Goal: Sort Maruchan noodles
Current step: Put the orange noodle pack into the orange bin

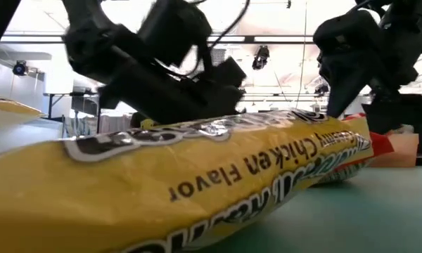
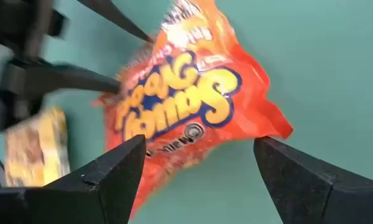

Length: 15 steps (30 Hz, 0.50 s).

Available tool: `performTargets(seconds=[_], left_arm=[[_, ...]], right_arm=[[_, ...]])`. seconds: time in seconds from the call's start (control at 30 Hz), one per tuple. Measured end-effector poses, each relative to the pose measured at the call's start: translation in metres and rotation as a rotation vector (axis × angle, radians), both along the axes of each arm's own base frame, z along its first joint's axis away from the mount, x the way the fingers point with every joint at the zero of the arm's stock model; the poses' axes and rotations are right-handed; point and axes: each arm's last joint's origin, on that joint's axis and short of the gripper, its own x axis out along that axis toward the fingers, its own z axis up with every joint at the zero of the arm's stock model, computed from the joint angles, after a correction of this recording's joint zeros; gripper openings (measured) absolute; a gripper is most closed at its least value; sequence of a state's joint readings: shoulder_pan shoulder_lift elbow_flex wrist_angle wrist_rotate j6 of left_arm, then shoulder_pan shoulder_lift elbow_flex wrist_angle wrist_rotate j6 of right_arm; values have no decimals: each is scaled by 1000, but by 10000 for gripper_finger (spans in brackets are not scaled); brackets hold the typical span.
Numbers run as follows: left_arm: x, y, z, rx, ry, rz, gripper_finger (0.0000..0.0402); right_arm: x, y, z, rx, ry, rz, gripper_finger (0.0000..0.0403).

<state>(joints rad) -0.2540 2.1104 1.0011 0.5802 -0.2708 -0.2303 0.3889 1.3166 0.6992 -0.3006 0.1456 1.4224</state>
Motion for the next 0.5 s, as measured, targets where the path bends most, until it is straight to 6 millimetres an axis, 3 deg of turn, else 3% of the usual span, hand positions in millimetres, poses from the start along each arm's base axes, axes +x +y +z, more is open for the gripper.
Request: performTargets(seconds=[0.2,0.37,0.5], left_arm=[[22,19,-20,-67,10,119,204],[37,17,-35,-56,17,127,204],[42,13,-33,-30,11,97,204]], right_arm=[[-12,-7,-7,-36,-32,-63,290],[-18,-6,-21,4,-115,-108,290],[-24,-7,-30,4,-174,-145,290]])
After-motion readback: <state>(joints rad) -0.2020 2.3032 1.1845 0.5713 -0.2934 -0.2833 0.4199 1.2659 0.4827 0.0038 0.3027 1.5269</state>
